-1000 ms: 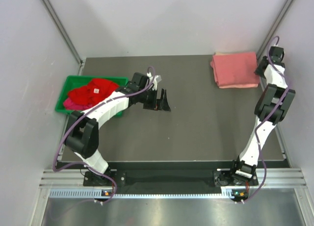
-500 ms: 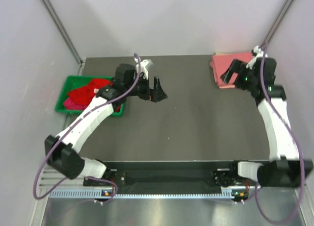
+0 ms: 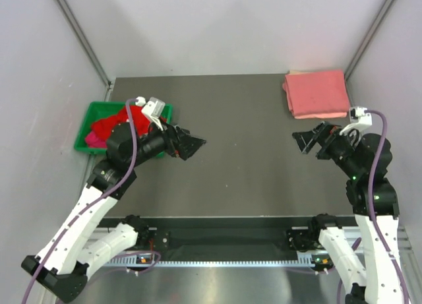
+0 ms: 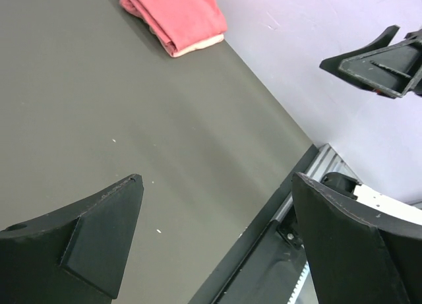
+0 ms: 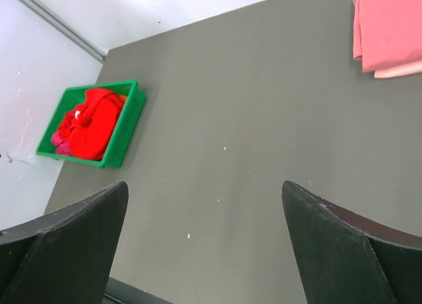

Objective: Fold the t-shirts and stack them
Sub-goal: Reset both grippers

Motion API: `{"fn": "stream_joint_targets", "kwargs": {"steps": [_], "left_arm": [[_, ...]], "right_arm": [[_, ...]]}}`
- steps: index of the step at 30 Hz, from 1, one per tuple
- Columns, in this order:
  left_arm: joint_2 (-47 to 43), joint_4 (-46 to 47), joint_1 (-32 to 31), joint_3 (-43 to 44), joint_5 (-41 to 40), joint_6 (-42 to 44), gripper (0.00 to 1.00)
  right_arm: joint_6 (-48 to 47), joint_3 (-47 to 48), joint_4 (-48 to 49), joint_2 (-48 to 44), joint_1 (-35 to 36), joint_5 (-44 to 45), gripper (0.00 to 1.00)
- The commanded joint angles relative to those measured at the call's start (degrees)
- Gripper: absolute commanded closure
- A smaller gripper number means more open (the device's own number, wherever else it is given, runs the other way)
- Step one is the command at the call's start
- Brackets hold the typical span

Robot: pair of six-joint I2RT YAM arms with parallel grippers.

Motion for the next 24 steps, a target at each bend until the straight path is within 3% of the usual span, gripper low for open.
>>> {"fn": "stream_joint_targets", "kwargs": {"steps": [1,24], "left_arm": [[-0.6,4.7,-0.1,-1.4,-0.6,-2.8,0.01],[1.8,2.9,-0.1,1.9,-0.1,1.1,0.01]], "right_arm": [[1.2,1.1,-1.6,0.3,0.5,0.3,0.00],[0.0,1.6,-1.1,-0.8,0.6,3.3,0.00]]}}
